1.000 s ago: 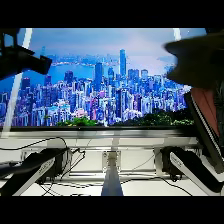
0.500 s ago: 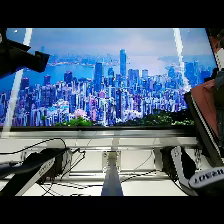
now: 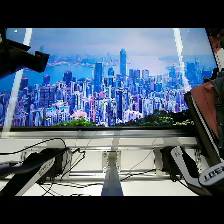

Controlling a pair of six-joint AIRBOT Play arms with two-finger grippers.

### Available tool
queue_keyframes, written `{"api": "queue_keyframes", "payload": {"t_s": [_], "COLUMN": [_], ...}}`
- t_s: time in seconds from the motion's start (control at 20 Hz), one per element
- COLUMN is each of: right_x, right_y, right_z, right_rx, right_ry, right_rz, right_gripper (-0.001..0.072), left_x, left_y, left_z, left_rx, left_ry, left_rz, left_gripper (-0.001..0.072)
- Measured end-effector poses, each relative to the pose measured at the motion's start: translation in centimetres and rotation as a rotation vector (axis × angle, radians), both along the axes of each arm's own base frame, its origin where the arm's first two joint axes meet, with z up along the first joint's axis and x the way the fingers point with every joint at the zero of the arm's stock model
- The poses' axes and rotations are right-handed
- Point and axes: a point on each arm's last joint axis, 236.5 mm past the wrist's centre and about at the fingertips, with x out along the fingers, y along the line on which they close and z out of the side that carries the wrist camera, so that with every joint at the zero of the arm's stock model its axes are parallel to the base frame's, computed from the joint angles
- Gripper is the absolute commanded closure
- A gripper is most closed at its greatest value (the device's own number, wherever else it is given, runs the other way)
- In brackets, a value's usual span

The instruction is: Fold the clothes and pants, and hang the long-sleeved shirts on hangers.

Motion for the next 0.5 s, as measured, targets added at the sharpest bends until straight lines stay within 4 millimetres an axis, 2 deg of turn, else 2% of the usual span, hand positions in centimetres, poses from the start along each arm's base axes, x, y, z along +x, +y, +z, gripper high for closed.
{"api": "queue_keyframes", "payload": {"t_s": [0.1,0.25,0.35,0.5], "right_x": [4.9,10.2,12.4,13.9], "right_y": [4.5,12.5,18.4,25.9], "right_z": [-0.2,-0.3,-0.4,-0.4], "right_rx": [-0.02,-0.078,-0.12,-0.172], "right_ry": [0.027,0.056,0.067,0.06], "right_rz": [0.261,0.628,0.858,1.117], "right_gripper": [0.0667,0.0667,0.0666,0.0666], "left_x": [0.0,0.0,0.0,0.0], "left_y": [0.0,0.0,0.0,0.0], "left_z": [0.0,0.0,0.0,0.0], "left_rx": [-0.001,0.0,0.0,0.0], "left_ry": [0.0,0.0,0.0,0.0], "left_rz": [0.0,0.0,0.0,0.0], "left_gripper": [0.0019,0.0019,0.0019,0.002]}}
